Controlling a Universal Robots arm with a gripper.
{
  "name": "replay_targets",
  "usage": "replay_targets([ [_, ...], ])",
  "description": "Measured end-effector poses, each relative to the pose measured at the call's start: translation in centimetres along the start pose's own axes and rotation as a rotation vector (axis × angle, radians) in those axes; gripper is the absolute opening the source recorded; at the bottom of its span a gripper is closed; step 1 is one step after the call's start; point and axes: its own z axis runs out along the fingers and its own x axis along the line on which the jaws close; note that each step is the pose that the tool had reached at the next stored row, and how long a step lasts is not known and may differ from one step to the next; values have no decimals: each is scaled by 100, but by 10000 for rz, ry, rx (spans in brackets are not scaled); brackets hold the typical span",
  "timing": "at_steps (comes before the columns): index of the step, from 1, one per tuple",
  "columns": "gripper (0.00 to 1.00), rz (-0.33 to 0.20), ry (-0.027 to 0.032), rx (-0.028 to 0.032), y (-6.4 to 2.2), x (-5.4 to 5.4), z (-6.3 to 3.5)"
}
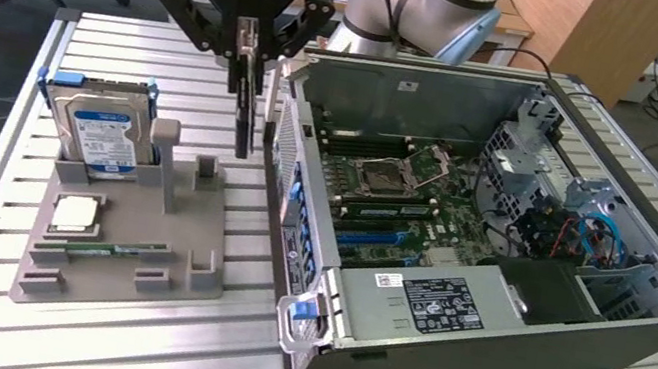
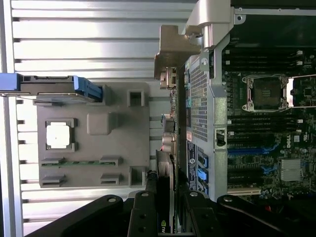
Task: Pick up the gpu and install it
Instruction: 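Pick up the gpu and move the gpu toward the slot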
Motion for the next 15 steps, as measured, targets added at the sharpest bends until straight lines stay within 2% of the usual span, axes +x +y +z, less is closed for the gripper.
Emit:
replay_targets([
  [7,26,-1,-1,0,15,-28,2],
  [15,26,0,-1,-1,34,-115,8],
])
